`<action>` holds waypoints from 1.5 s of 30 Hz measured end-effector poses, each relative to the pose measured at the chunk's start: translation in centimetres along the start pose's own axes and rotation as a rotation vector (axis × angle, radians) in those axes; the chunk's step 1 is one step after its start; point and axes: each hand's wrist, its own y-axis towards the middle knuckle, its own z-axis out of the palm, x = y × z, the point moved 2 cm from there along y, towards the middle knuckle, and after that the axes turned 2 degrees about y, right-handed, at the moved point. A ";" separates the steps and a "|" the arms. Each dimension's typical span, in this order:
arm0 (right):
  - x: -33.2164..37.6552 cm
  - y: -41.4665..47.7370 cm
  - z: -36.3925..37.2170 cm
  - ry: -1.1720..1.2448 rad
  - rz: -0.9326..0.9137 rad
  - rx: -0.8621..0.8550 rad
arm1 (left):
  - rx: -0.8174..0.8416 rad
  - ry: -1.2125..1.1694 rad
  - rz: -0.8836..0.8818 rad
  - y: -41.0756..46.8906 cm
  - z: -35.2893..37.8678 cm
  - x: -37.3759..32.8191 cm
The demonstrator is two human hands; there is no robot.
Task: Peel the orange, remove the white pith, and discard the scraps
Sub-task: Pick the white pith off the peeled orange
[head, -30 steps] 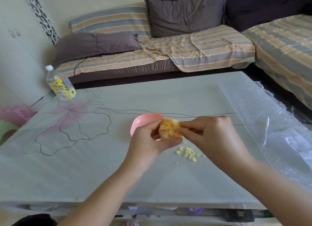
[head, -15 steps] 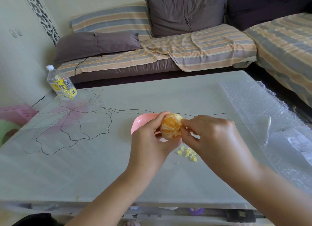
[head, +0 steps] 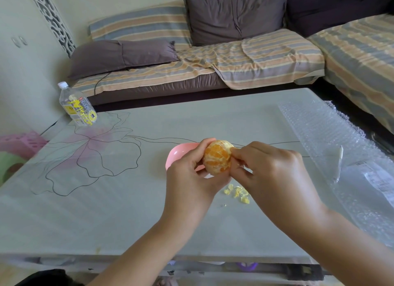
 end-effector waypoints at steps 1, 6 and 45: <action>0.0 0.0 0.0 0.003 -0.001 -0.009 | -0.004 -0.004 0.000 0.0 0.0 0.0; -0.4 0.0 0.4 0.072 0.078 -0.083 | -0.021 -0.019 0.001 0.1 -0.2 -0.3; -1.8 1.2 -1.2 0.606 -0.025 0.102 | 0.018 0.062 -0.077 0.2 -1.8 -0.2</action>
